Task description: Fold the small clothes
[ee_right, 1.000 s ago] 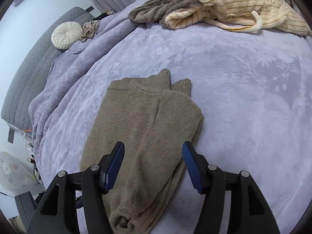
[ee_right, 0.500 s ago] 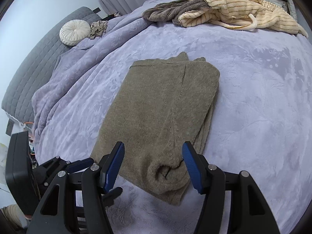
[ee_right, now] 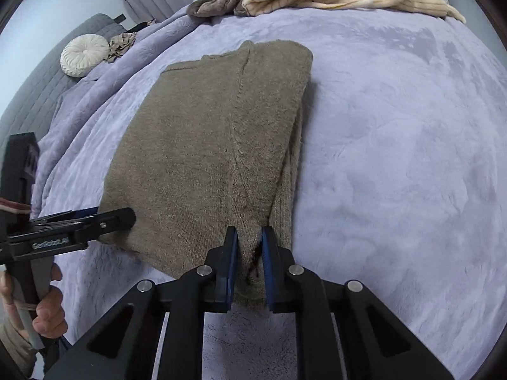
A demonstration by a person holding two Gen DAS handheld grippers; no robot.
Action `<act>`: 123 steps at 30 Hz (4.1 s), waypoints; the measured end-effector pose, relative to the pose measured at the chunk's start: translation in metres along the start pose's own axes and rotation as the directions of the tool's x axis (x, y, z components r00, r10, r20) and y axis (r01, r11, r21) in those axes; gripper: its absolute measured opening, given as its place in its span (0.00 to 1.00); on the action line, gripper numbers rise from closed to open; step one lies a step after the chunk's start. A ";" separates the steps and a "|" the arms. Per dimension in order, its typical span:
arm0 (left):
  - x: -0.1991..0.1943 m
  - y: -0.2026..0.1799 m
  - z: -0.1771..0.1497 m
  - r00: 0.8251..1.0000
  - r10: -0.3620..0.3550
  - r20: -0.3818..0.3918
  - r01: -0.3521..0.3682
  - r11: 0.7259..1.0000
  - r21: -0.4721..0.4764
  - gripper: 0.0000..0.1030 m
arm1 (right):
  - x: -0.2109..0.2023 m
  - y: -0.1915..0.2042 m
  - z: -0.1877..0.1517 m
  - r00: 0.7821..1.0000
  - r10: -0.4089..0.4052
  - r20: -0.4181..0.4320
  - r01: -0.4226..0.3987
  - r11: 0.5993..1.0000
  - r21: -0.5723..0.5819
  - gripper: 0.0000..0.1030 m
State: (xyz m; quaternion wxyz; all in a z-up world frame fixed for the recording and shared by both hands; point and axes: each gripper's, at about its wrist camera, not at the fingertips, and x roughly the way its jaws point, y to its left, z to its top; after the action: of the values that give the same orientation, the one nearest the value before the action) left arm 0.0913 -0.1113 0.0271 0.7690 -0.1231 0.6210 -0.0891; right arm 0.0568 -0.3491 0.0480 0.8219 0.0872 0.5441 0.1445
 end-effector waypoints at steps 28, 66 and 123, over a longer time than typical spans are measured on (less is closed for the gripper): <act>-0.023 0.031 0.079 0.984 -0.172 0.034 0.172 0.985 0.003 1.00 | -0.057 -0.023 0.041 0.981 -0.010 0.196 0.002 0.999 0.040 0.95; 0.021 -0.057 0.106 0.992 -0.106 0.073 0.081 0.956 0.282 0.51 | 0.055 0.022 0.105 0.997 0.071 0.010 -0.071 0.997 -0.009 0.42; -0.116 -0.008 -0.069 0.992 -0.066 0.106 0.034 0.958 0.285 0.46 | -0.064 0.138 -0.043 0.998 0.055 0.039 -0.054 0.998 -0.032 0.41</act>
State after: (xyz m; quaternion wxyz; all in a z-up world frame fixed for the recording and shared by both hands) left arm -0.0010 -0.0905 0.1241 0.8105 -0.0325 0.5534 -0.1892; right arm -0.0258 -0.2409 0.1287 0.8297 0.0923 0.5225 0.1735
